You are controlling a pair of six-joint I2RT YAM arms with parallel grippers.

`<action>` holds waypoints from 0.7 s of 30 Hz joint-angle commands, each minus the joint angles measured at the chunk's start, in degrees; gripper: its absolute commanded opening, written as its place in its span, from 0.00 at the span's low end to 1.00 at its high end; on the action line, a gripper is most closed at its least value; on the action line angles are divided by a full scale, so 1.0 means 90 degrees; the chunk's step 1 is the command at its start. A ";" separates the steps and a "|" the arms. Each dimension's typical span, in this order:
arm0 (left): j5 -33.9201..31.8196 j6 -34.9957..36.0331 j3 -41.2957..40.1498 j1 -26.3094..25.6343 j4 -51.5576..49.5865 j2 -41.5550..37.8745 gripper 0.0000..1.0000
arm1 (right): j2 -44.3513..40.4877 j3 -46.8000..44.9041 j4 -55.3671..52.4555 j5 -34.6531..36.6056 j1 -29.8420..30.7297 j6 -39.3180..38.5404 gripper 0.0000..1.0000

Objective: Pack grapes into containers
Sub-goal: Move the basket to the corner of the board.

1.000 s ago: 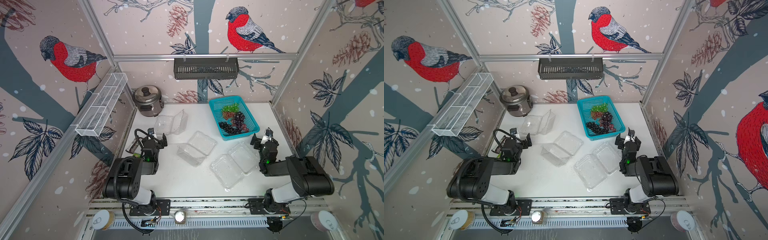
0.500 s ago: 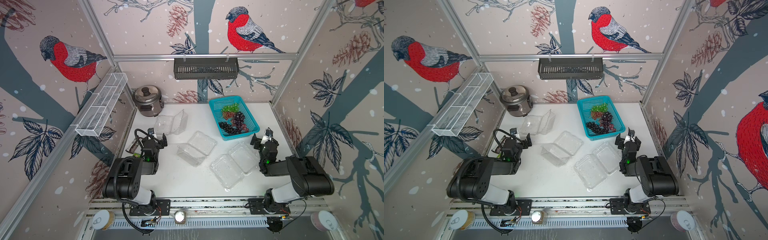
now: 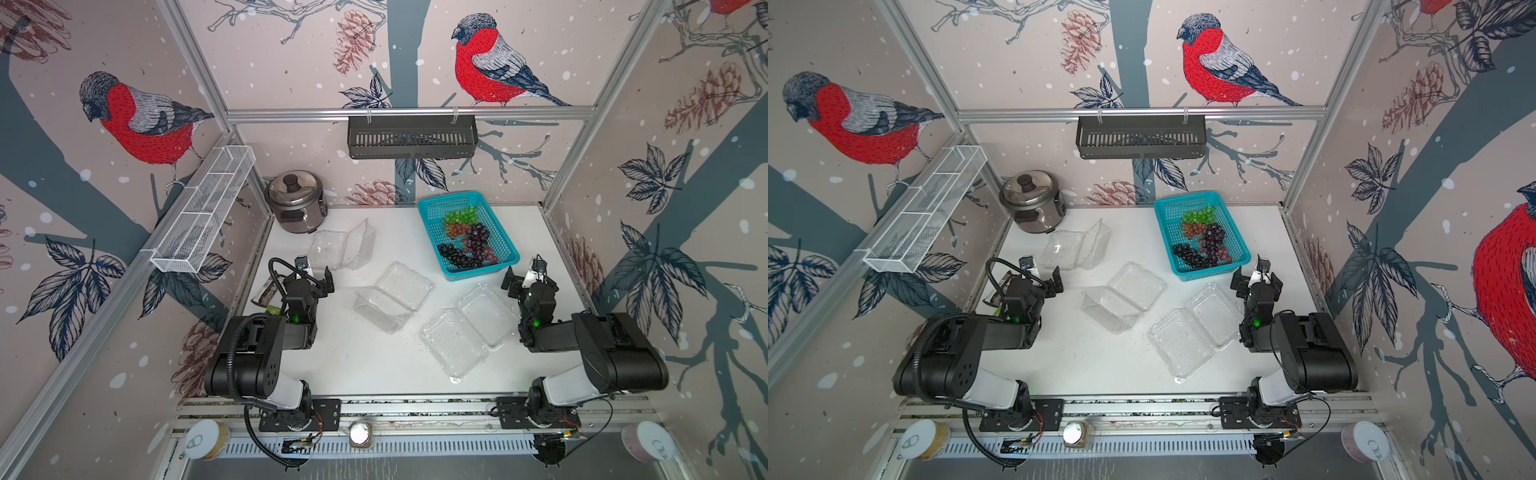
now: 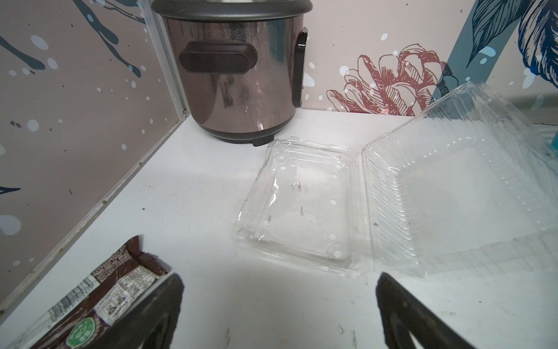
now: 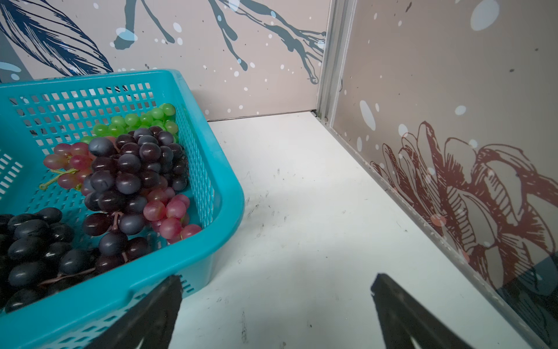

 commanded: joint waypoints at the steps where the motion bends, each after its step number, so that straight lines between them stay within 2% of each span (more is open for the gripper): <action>1: -0.0020 0.0065 0.0011 0.0005 0.0360 0.0003 0.98 | -0.0025 0.0036 0.0328 -0.0132 -0.0021 0.0085 0.99; 4: -0.0135 0.0102 0.0016 -0.0044 0.0367 0.0010 0.98 | -0.0031 0.0012 0.0374 -0.0105 -0.0001 0.0065 0.99; 6: -0.0123 0.0095 0.0027 -0.0053 0.0351 0.0005 0.99 | -0.0250 0.0102 0.0192 0.0209 0.0024 0.0087 0.99; 8: -0.0109 0.0188 0.0006 -0.0045 0.0577 -0.0088 0.98 | -0.0779 0.0471 -0.1152 0.0490 -0.0015 0.0306 0.99; 10: -0.0133 0.0328 0.0645 -0.0056 -0.0931 -0.0641 0.98 | -0.1055 0.0807 -0.2026 0.1018 -0.0026 0.0463 0.99; 11: -0.0427 0.0032 0.1207 -0.0054 -0.2404 -0.0875 0.99 | -0.1162 0.0886 -0.2286 0.1267 -0.0025 0.0609 0.99; 12: -0.0918 -0.0348 0.1546 -0.0056 -0.3063 -0.0919 0.98 | -0.1280 0.0931 -0.2483 0.1418 -0.0032 0.0735 0.99; 14: -0.1263 -0.0896 0.1893 -0.0082 -0.3870 -0.1014 0.98 | -0.1497 0.1012 -0.2856 0.1972 0.0028 0.1149 0.99; 16: -0.1158 -0.1477 0.1873 -0.0122 -0.4092 -0.1340 0.98 | -0.1675 0.1297 -0.3670 0.2660 0.0083 0.1892 0.99; 19: -0.0864 -0.2485 0.1862 -0.0197 -0.4476 -0.2001 0.99 | -0.1957 0.1789 -0.5029 0.3077 0.0052 0.2828 0.99; 21: -0.0690 -0.3178 0.1936 -0.0218 -0.4905 -0.2411 0.98 | -0.2079 0.1830 -0.5253 0.2366 -0.0108 0.2990 0.99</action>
